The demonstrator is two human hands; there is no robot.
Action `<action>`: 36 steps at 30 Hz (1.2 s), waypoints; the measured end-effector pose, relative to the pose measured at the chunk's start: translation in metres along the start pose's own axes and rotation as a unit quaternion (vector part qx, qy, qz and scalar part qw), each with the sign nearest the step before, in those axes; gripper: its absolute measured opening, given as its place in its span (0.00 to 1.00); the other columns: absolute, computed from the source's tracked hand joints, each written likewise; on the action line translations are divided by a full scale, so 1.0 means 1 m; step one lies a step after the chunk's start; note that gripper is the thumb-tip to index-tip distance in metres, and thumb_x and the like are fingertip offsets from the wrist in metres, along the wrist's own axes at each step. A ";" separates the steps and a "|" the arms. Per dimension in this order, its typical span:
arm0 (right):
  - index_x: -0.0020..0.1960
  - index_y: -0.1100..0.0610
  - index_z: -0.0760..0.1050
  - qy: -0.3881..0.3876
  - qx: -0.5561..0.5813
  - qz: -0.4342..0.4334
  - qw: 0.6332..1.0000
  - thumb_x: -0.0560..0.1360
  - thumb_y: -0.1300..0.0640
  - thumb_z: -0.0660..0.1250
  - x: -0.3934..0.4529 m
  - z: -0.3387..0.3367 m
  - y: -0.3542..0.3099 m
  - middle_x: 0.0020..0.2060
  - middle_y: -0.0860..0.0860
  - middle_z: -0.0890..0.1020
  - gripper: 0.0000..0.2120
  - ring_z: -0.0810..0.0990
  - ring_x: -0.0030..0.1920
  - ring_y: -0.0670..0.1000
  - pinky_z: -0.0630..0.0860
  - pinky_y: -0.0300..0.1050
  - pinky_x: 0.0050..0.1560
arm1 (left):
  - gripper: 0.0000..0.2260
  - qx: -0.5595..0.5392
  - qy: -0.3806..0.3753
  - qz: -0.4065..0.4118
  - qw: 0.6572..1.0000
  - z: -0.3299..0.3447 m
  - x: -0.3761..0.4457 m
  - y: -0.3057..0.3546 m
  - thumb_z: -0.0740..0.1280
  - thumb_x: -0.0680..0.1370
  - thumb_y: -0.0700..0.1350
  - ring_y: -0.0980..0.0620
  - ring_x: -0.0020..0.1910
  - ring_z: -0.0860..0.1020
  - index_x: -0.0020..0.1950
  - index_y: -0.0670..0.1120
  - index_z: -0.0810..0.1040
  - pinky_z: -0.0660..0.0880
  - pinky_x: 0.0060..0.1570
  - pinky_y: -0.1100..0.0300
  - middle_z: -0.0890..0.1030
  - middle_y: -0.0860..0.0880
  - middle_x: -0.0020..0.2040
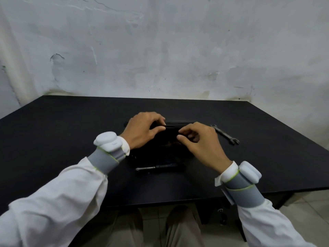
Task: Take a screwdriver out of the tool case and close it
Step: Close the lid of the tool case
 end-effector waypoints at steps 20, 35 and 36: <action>0.47 0.55 0.82 0.046 0.037 0.132 0.990 0.70 0.50 0.71 0.048 0.014 0.033 0.43 0.54 0.85 0.10 0.83 0.44 0.52 0.79 0.53 0.54 | 0.08 0.107 -0.082 0.012 0.991 0.038 -0.035 -0.003 0.67 0.74 0.50 0.50 0.64 0.73 0.50 0.50 0.81 0.71 0.58 0.54 0.75 0.54 0.68; 0.61 0.60 0.76 0.002 0.013 0.235 0.972 0.71 0.48 0.70 0.050 0.031 0.071 0.57 0.57 0.81 0.23 0.78 0.59 0.57 0.72 0.48 0.59 | 0.21 0.157 -0.053 -0.006 0.986 0.040 -0.027 0.001 0.69 0.72 0.53 0.50 0.55 0.79 0.64 0.57 0.70 0.75 0.49 0.52 0.79 0.56 0.58; 0.61 0.60 0.76 0.000 0.017 0.241 0.970 0.70 0.48 0.70 0.050 0.032 0.072 0.57 0.57 0.81 0.24 0.78 0.59 0.56 0.72 0.48 0.60 | 0.22 0.162 -0.048 -0.006 0.986 0.041 -0.027 0.001 0.69 0.72 0.53 0.50 0.55 0.79 0.64 0.57 0.70 0.75 0.49 0.52 0.79 0.56 0.58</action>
Point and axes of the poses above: each hand's wrist, its own x-axis towards the middle knuckle, its own z-axis out of the palm, y = z × x, the point moved 2 cm from there along x, towards the middle knuckle
